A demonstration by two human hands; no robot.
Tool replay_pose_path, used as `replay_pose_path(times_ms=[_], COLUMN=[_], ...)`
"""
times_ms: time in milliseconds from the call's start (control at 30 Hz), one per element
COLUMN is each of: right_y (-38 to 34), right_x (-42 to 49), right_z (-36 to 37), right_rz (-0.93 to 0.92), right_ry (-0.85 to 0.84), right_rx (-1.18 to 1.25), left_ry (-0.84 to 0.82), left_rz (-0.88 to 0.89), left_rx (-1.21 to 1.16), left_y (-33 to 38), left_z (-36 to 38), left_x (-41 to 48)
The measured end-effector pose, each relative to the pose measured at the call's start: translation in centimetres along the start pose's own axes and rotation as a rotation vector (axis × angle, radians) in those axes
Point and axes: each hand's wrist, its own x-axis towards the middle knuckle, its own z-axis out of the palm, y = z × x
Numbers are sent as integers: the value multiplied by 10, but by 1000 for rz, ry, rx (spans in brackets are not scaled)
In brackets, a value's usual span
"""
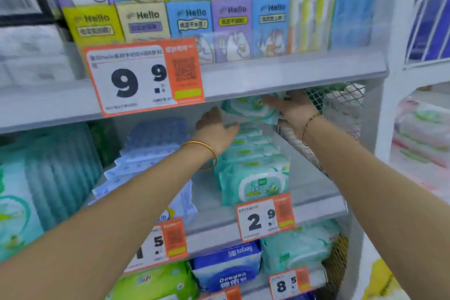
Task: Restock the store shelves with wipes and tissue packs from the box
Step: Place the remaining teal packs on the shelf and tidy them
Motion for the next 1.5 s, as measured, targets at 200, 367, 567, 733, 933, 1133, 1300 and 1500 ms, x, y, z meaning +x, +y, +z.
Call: replay_pose_path(times_ms=[200, 367, 567, 733, 933, 1133, 1300, 1500], right_y=[3, 29, 64, 61, 58, 61, 67, 77], right_x=[36, 70, 92, 98, 95, 96, 78, 74], right_z=[5, 22, 29, 35, 40, 42, 31, 29], right_rz=[33, -13, 59, 100, 51, 29, 212, 204], right_ry=[23, -96, -378, -394, -330, -328, -281, -253], right_rx=[-391, -573, -560, -711, -726, -693, -401, -387], left_ry=[-305, -387, -362, -349, -88, -9, -21, 215], left_rz=[109, 81, 99, 88, -44, -385, -553, -699], left_rx=[282, 312, 343, 304, -124, -439, -706, -1126], left_y=[-1, -18, -19, -20, -20, -29, -34, -38], left_z=[18, 37, 38, 39, 39, 33, 41, 50], left_x=[28, 31, 29, 29, 26, 61, 71, 70])
